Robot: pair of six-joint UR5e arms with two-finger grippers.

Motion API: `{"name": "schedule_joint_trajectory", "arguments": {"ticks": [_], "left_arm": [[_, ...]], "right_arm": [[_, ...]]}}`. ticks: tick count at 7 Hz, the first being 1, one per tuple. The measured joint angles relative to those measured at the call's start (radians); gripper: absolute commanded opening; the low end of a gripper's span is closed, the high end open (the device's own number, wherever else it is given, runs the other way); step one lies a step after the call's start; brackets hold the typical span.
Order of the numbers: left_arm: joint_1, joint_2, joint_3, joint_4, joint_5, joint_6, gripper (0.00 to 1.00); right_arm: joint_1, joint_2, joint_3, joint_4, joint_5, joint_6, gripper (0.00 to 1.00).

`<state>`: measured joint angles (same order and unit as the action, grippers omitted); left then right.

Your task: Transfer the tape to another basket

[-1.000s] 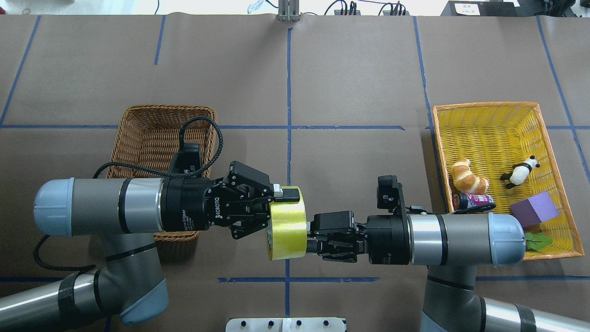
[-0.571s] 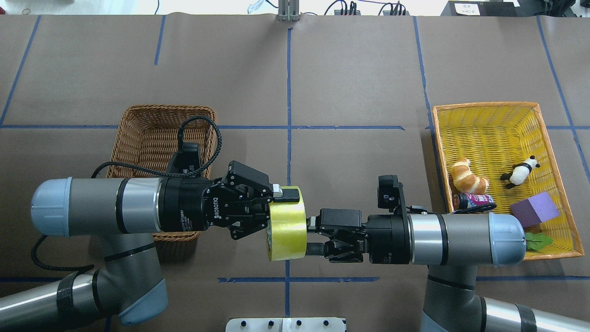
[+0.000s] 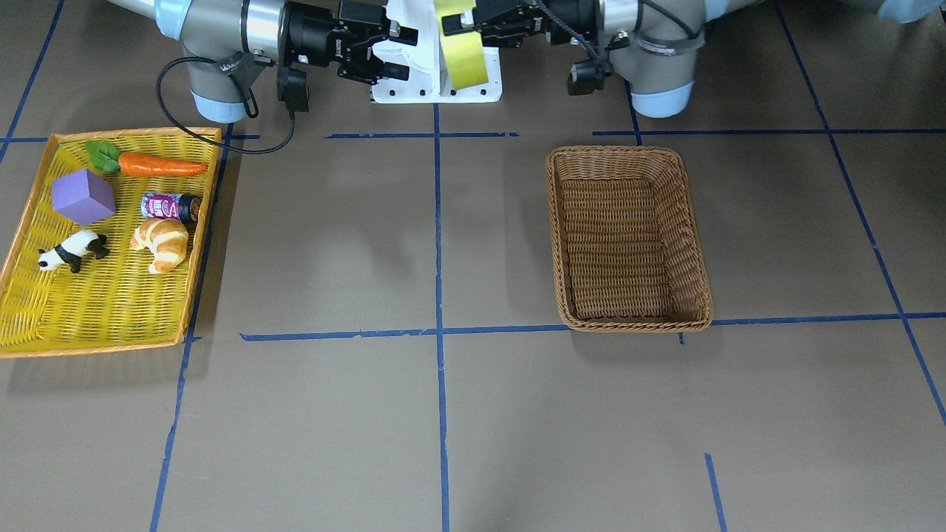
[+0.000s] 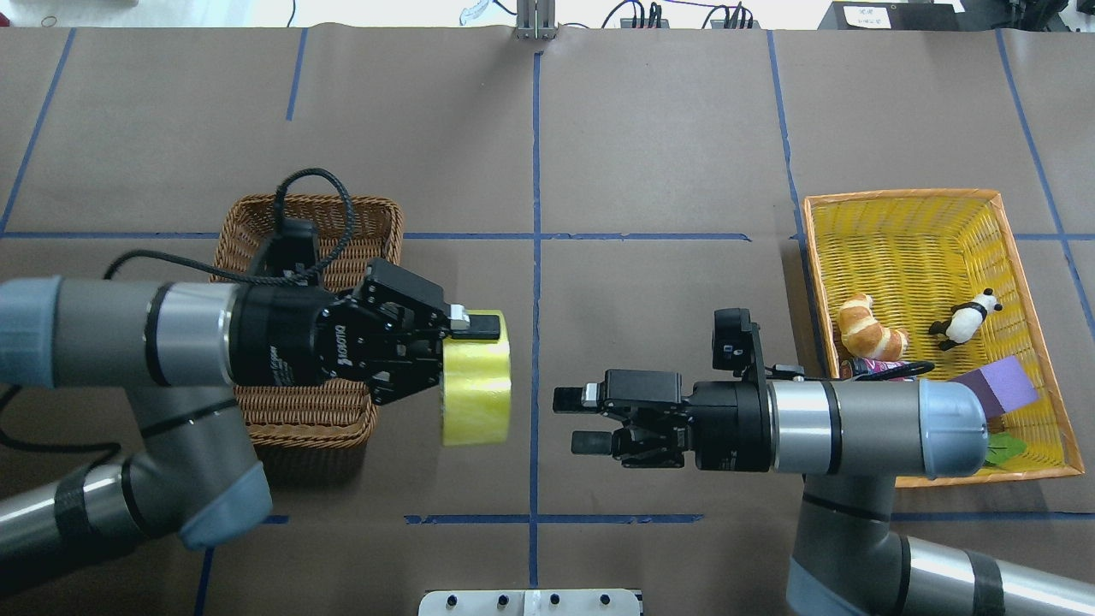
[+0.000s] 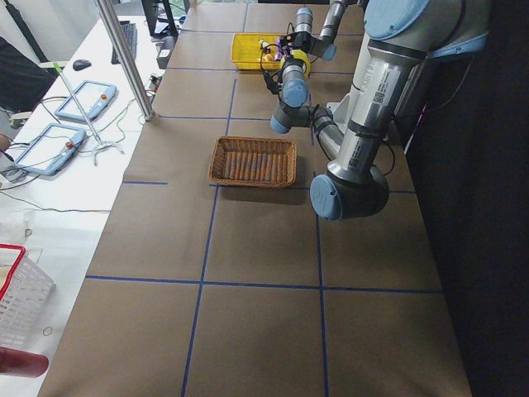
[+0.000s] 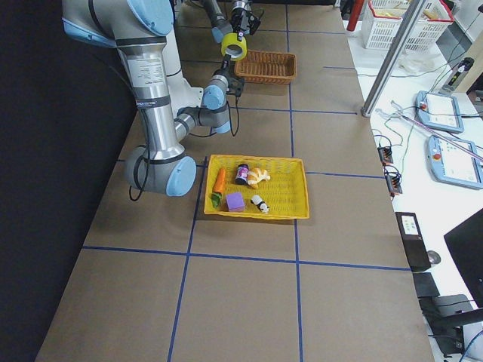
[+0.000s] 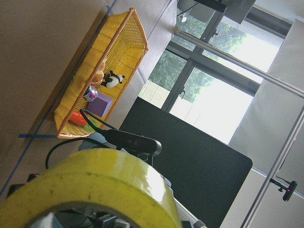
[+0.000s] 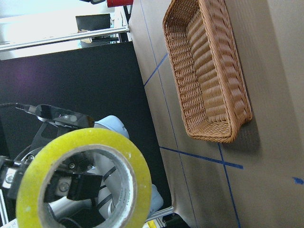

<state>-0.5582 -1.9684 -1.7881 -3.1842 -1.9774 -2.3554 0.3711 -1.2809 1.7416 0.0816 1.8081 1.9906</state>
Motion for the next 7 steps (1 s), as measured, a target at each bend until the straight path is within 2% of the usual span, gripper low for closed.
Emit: {"name": "schedule_joint_trajectory", "arguments": {"ticks": [2,3,4,7], "left_arm": [[-0.111,0.010,0.021,0.080,-0.135,0.003,0.00],[-0.154,0.010,0.025,0.162,-0.200,0.039,0.00],[-0.183,0.010,0.024,0.265,-0.252,0.132,0.00],[-0.258,0.007,0.009,0.612,-0.316,0.534,0.00]], "right_arm": [[0.169,-0.002,-0.001,-0.127,0.177,-0.048,1.00],[0.265,-0.002,0.000,-0.224,0.266,-0.125,1.00],[0.343,-0.003,0.002,-0.338,0.318,-0.248,1.00],[0.478,-0.005,0.010,-0.678,0.346,-0.667,1.00]]}}
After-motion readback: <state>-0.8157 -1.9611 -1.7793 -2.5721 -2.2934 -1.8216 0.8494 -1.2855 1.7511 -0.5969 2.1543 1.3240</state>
